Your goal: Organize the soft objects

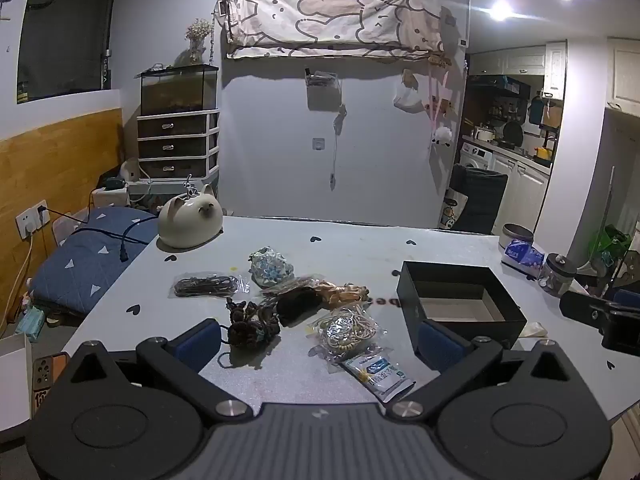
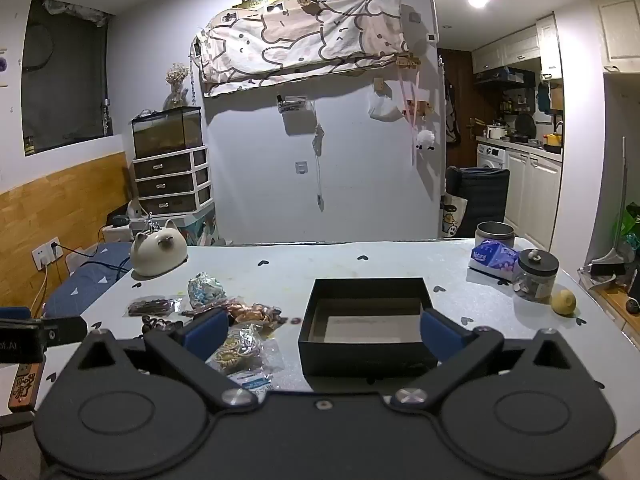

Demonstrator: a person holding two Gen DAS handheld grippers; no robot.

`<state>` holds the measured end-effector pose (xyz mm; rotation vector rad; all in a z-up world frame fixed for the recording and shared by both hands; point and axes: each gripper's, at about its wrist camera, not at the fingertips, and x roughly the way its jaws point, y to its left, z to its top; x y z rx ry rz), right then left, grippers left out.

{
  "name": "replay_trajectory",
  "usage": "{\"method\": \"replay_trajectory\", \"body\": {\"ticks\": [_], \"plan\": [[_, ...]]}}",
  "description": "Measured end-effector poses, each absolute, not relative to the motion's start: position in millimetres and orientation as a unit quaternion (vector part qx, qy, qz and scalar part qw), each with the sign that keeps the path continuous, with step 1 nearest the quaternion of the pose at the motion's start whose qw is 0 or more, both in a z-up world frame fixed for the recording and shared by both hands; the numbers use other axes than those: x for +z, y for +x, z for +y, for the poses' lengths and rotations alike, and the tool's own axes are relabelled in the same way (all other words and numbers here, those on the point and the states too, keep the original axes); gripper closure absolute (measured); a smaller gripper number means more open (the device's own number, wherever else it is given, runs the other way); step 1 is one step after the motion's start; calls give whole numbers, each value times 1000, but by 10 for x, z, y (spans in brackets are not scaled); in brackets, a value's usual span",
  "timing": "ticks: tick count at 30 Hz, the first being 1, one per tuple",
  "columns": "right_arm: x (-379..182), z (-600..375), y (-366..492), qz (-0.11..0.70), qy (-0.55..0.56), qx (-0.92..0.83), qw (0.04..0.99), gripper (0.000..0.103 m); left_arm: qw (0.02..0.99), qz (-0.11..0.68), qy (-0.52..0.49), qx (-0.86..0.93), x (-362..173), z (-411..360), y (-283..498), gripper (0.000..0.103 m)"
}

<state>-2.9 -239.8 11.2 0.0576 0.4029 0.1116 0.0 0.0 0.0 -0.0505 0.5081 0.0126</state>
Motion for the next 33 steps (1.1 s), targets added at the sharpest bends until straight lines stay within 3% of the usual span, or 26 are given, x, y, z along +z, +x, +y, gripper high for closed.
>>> {"method": "replay_trajectory", "body": {"ticks": [33], "plan": [[119,-2425,-16,201,30,56,978,0,967,252,-26,6,2,3,0,0]]}}
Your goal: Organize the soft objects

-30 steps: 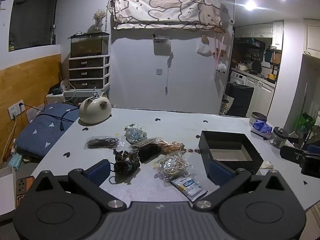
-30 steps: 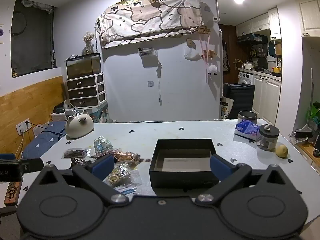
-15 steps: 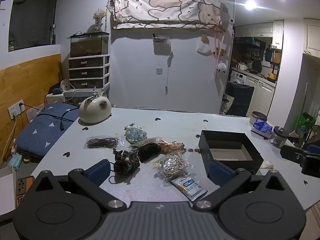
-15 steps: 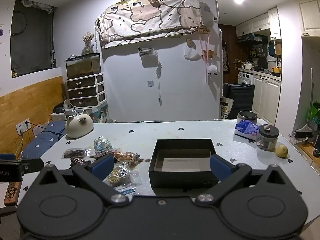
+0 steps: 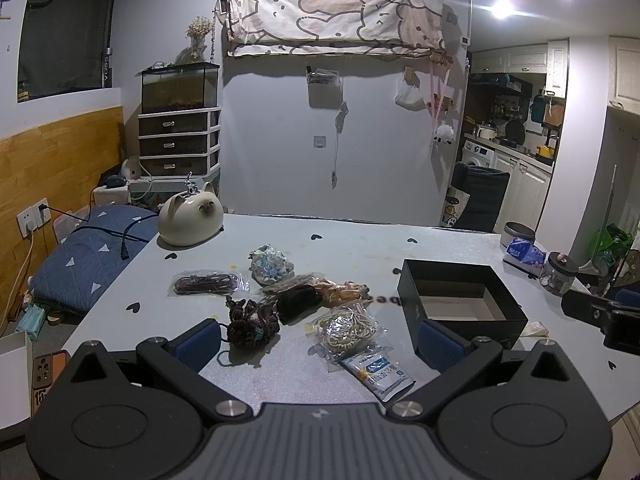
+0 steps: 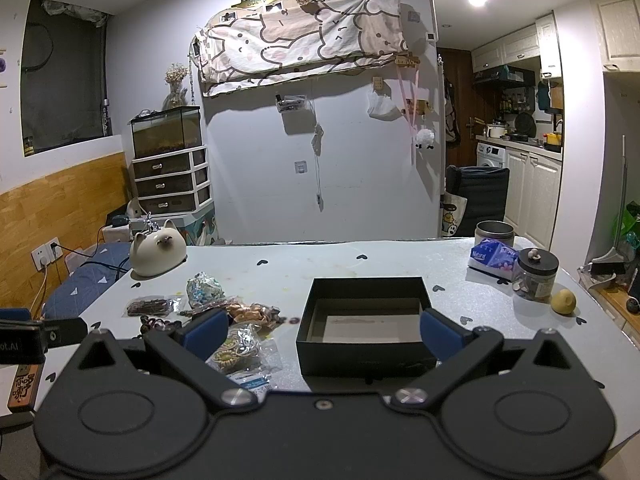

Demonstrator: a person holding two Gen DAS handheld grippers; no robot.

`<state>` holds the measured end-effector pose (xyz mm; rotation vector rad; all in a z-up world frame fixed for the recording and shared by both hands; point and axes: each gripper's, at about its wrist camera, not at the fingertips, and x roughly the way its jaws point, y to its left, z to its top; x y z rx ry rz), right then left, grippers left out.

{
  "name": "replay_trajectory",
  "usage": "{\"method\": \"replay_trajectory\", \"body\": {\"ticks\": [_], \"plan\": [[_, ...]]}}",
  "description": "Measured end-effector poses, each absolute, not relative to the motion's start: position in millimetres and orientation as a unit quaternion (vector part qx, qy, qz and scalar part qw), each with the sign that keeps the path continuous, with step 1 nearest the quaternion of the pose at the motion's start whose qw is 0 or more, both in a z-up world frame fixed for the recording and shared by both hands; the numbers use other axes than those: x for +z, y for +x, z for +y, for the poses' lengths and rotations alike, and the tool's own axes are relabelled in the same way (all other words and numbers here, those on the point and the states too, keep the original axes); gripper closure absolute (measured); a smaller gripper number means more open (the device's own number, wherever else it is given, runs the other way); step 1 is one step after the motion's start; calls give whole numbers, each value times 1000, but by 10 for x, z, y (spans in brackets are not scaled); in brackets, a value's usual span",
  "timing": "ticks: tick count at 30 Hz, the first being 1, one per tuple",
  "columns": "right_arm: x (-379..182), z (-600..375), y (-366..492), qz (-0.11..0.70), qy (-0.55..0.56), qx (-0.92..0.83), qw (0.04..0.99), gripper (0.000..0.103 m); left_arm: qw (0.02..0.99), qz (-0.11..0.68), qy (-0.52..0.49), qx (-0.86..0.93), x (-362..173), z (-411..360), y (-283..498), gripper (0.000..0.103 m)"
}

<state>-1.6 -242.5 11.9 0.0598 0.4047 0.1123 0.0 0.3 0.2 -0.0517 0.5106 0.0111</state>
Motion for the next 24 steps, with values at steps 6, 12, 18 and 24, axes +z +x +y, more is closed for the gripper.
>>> {"method": "replay_trajectory", "body": {"ticks": [6,12,18,24], "plan": [[120,-2429,-15,201,30,56,978,0,967,253,-25,5,1,1,1,0],[116,-2428,-8,202,30,55,977,0,967,253,-25,5,1,1,2,0],[118,-2420,-4,202,30,56,977,0,967,253,-25,5,3,2,1,0],[121,-2413,4,203,30,56,977,0,967,254,-25,6,1,1,3,0]]}}
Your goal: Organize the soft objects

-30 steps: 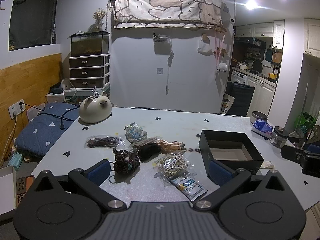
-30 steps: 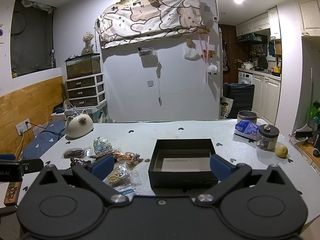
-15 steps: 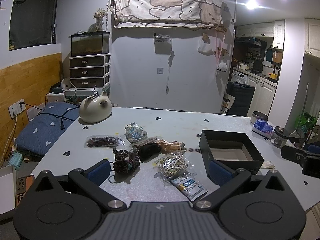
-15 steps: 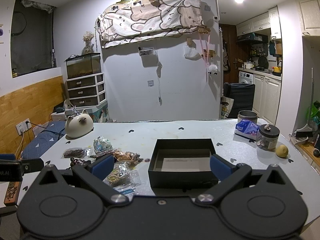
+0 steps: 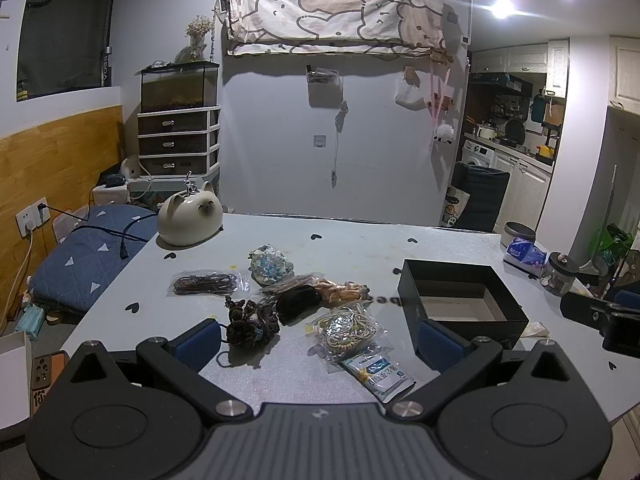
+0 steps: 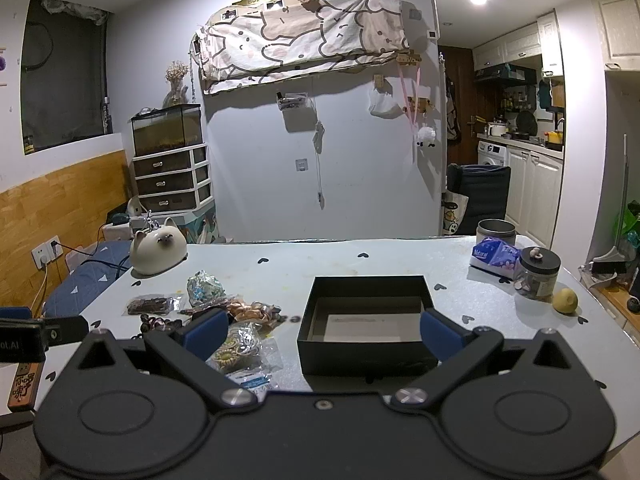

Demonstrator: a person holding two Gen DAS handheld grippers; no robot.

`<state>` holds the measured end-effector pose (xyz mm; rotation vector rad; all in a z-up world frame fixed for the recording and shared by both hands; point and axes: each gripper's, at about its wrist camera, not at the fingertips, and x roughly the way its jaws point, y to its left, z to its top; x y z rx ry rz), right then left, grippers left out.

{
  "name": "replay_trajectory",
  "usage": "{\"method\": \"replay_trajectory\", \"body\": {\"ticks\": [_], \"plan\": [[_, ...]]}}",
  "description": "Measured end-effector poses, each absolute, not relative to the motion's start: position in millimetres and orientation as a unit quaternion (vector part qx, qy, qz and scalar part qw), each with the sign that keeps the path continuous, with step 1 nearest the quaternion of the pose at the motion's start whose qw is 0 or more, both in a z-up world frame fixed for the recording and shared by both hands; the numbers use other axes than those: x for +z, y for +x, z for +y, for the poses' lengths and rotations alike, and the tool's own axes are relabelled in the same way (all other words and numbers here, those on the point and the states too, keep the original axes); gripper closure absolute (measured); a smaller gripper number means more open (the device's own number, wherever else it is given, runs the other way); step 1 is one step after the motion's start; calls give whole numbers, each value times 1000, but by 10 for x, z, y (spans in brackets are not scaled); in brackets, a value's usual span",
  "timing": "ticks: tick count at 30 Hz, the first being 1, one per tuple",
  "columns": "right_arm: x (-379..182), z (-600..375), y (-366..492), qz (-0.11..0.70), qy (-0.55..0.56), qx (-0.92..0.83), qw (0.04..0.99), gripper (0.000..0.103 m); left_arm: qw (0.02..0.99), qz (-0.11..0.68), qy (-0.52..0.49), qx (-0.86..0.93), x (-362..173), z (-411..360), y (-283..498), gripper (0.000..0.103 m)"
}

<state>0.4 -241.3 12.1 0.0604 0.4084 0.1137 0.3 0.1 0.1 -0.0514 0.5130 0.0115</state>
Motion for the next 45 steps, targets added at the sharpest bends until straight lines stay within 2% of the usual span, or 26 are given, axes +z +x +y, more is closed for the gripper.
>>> {"method": "replay_trajectory", "body": {"ticks": [45], "plan": [[82,-2296,150,215,22,65,974,0,965,258,-31,17,-148,78,82,0]]}}
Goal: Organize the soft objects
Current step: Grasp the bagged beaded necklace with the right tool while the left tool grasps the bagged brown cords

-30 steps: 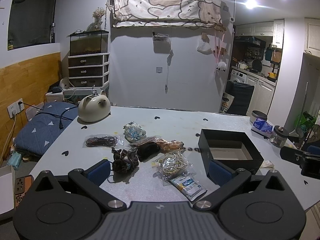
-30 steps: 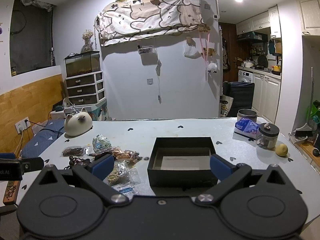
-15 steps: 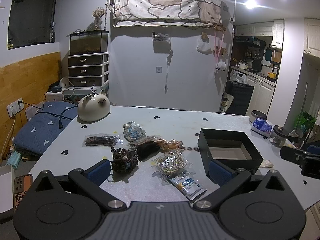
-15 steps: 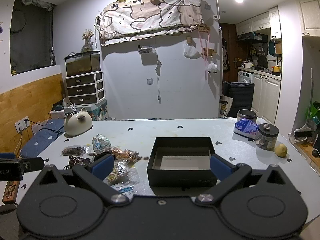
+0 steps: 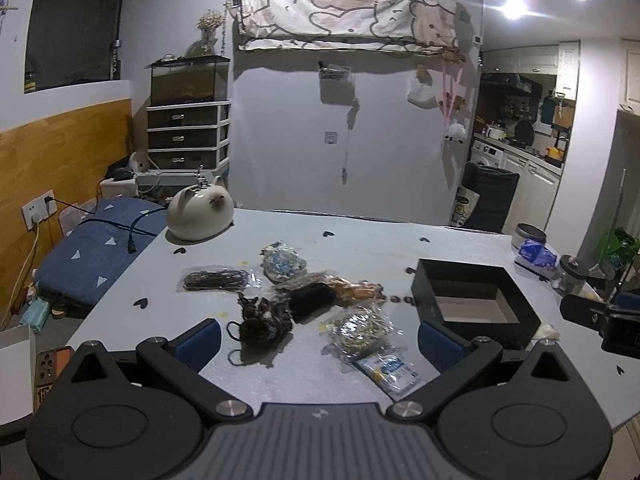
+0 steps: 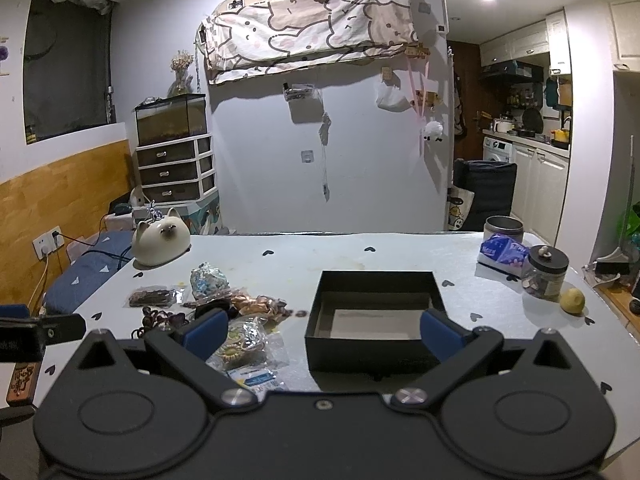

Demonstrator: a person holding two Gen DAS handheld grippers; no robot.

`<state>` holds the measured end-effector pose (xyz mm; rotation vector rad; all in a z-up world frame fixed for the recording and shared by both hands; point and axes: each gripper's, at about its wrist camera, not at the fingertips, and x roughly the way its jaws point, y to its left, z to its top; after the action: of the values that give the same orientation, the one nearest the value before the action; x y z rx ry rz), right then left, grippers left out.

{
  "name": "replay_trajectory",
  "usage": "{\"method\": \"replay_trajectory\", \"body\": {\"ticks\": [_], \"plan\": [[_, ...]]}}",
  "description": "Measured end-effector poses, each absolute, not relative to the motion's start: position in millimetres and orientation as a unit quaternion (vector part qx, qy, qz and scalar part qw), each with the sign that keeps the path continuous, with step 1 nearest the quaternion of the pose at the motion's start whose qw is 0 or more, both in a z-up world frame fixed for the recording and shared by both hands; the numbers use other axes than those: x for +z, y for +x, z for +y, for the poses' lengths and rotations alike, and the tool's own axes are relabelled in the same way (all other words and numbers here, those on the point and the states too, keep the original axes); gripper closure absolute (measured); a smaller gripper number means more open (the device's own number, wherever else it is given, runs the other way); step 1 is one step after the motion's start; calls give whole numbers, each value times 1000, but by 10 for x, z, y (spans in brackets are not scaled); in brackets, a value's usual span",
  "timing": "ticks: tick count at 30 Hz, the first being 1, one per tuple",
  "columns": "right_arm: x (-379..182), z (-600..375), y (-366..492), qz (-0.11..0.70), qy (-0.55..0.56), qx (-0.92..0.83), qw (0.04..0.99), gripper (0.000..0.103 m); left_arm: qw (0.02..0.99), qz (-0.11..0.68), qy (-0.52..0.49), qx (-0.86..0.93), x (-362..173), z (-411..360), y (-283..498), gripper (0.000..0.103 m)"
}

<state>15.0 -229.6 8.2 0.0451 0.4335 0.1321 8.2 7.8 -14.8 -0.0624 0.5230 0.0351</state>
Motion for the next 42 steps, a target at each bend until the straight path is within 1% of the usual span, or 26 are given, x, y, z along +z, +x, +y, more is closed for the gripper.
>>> {"method": "replay_trajectory", "body": {"ticks": [7,17,25,34,42], "plan": [[80,-2065,412,221,20,69,973,0,964,264,-33,22,-131,318,316,0],[73,-1610,936,228,21,65,971,0,964,265,-30,18,-95,759,883,0],[3,-1290,1305,247,27,57,967,0,954,297,-43,11,-173,1167,1400,0],[-185,-1016,1688,283,15,57,957,0,933,352,-73,28,-443,1643,1983,0],[-394,-918,2005,323,0,62,944,0,928,369,-43,-30,-703,1988,2632,0]]}}
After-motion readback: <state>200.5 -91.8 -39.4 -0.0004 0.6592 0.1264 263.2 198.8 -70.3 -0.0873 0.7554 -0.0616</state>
